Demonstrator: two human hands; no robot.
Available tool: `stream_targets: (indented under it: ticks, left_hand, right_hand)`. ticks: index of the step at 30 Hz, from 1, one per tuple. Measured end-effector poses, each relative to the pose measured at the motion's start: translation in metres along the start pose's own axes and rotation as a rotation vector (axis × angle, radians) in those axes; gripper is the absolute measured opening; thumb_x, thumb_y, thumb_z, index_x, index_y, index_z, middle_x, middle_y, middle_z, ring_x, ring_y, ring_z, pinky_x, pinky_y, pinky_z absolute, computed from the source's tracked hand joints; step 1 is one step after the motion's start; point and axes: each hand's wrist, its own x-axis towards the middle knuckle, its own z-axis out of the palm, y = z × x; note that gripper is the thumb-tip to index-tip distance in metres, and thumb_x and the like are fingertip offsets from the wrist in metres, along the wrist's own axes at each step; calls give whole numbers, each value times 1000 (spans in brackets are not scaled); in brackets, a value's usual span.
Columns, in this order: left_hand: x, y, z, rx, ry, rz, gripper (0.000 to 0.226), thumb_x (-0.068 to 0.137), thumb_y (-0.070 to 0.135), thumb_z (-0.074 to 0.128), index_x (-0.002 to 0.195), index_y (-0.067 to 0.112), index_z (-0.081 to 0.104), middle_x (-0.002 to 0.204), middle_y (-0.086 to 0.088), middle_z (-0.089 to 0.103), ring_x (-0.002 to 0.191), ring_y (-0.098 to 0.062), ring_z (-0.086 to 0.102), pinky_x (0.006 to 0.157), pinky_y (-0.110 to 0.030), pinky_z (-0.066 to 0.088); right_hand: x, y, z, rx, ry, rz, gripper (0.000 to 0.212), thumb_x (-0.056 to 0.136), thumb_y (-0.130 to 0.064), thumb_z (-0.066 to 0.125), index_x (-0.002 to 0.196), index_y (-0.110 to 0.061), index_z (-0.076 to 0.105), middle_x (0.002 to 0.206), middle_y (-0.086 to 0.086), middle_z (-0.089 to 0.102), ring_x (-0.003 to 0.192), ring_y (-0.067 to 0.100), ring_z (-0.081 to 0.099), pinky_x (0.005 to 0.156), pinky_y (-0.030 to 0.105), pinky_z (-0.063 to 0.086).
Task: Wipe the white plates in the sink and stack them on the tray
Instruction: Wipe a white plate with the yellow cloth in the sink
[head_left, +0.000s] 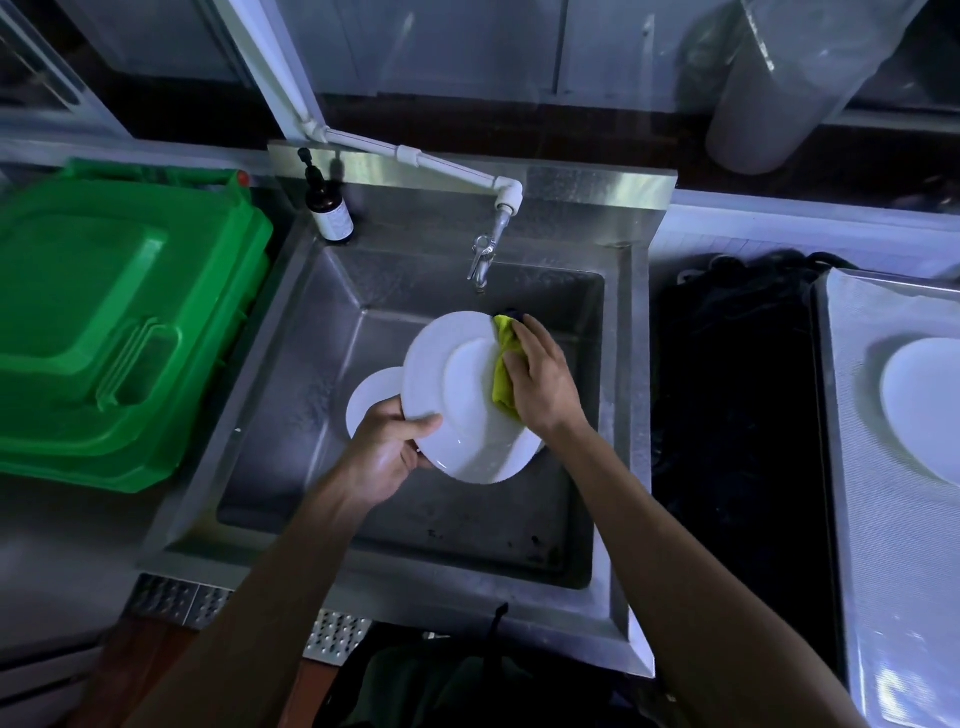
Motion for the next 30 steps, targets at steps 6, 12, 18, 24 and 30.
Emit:
stream_targets:
  ticks: [6, 12, 18, 24, 30]
  left_hand:
    - [2, -4, 1, 13, -16, -27, 45, 73, 1, 72, 117, 0, 67, 109, -18, 75, 97, -33, 73, 66, -39, 60]
    - [7, -5, -1, 12, -17, -38, 40, 76, -2, 69, 116, 0, 69, 107, -19, 73, 98, -34, 71, 71, -39, 60]
    - [7, 0, -5, 17, -81, -38, 25, 76, -1, 65, 94, 9, 79, 92, -13, 75, 87, -27, 74, 65, -35, 59]
    - [3, 3, -1, 36, -67, -61, 32, 73, 3, 66, 105, 3, 72, 98, -15, 74, 92, -29, 73, 72, -40, 61]
    - [-5, 9, 7, -4, -27, -34, 53, 71, 4, 68, 122, -9, 62, 114, -27, 69, 99, -39, 69, 74, -45, 61]
  right_hand:
    - [3, -22, 0, -104, -40, -249, 46, 103, -19, 48, 149, -13, 46, 160, 6, 35, 147, 28, 31, 121, 47, 25]
    - [-14, -43, 8, -168, -128, -497, 44, 98, -11, 52, 141, -5, 55, 155, 14, 42, 145, 38, 36, 118, 54, 26]
    - [-30, -45, 13, -155, -178, -581, 43, 100, -13, 49, 142, -7, 53, 158, 11, 39, 148, 35, 30, 118, 56, 24]
    - [-25, -38, 6, -156, -126, -604, 41, 102, -13, 54, 142, -6, 54, 156, 12, 41, 146, 33, 35, 117, 53, 28]
    - [-8, -28, -2, -89, -32, -376, 42, 106, -27, 46, 146, -15, 50, 159, 4, 38, 145, 25, 36, 116, 51, 31]
